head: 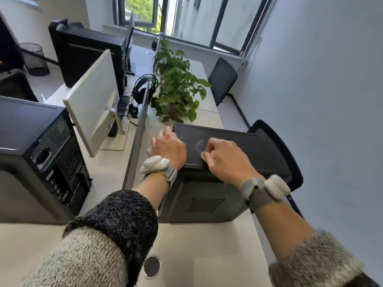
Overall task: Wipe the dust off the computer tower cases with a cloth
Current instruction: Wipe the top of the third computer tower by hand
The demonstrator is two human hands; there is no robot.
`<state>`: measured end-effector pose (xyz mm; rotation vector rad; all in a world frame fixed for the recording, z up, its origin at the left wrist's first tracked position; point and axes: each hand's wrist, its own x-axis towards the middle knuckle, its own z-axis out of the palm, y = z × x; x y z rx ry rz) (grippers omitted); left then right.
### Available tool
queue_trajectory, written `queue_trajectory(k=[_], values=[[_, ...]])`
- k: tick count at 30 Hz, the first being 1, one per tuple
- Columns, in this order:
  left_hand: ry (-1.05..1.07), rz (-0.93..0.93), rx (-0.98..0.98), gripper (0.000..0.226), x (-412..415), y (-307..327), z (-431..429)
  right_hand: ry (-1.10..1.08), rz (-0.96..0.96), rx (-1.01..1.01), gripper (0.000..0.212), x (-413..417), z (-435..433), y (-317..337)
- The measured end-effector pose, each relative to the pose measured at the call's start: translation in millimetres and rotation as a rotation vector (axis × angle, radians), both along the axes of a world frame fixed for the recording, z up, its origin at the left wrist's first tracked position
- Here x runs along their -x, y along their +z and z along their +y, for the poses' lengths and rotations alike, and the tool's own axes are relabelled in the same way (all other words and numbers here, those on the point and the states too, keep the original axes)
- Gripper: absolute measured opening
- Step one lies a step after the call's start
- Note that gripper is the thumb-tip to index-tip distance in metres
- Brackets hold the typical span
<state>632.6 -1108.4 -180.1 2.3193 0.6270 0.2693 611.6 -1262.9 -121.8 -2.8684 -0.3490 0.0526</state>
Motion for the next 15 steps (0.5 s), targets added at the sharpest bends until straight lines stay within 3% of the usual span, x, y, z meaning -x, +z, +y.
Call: queue_trajectory(k=[4, 15], values=[[-0.010, 0.000, -0.032, 0.029, -3, -4, -4, -0.027, 0.035, 0.060, 0.013, -3, 4, 5], [-0.004, 0.003, -0.034, 0.029, 0, 2, -6, -0.163, -0.019, 0.077, 0.022, -115, 42, -2]])
